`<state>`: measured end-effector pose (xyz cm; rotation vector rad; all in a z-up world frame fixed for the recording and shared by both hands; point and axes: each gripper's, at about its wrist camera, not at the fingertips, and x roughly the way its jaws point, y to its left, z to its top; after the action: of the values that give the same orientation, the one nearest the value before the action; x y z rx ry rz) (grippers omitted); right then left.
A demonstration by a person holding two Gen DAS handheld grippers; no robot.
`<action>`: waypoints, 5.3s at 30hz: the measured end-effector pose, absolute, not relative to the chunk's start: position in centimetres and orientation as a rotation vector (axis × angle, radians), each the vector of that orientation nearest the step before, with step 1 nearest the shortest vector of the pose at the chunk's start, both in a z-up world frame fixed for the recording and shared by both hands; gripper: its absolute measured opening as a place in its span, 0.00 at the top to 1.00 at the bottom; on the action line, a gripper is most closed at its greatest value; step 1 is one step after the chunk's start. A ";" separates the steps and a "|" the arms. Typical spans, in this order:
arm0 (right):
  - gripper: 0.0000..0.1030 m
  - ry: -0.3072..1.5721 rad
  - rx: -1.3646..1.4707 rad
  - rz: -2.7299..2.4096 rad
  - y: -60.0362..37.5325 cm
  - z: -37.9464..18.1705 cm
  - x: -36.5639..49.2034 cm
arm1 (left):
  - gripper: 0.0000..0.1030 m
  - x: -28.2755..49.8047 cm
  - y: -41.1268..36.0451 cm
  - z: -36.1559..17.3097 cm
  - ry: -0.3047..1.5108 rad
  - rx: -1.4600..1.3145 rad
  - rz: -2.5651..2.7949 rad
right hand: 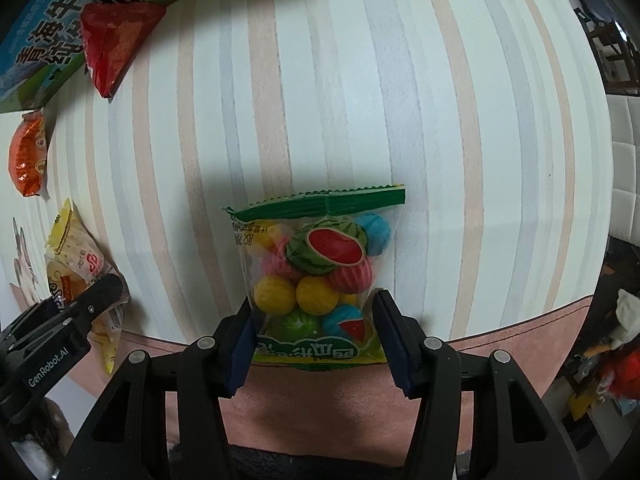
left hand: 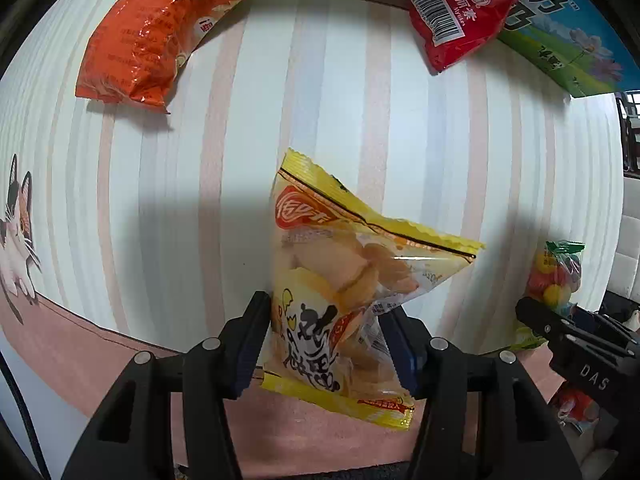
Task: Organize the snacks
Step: 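Lift both bags and carry them over the cardboard box, then lower both bags into the box and open both tools, then move both tools back toward the orange bag left on the table, then grasp the orange bag with the left tool while the right tool grasps the small red packet, then lift both held snacks and carry them over the cardboard box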
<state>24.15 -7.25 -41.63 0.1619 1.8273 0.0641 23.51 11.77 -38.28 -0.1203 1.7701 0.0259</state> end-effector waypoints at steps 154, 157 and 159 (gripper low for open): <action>0.56 1.539 0.344 0.172 1.2 -37.2 30.2 | 0.48 29.4 22.1 -35.4 1.566 -0.072 -0.058; 0.56 1.593 0.308 0.186 0.6 -37.6 27.8 | 0.48 26.3 21.2 -35.5 1.605 -0.097 -0.050; 0.56 1.614 0.279 0.187 0.3 -37.7 26.4 | 0.48 23.9 20.3 -35.7 1.637 -0.107 -0.051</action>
<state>26.39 0.32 -37.74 0.2788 1.6143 0.1874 23.94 20.26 -35.69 -0.1075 1.6373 -0.0506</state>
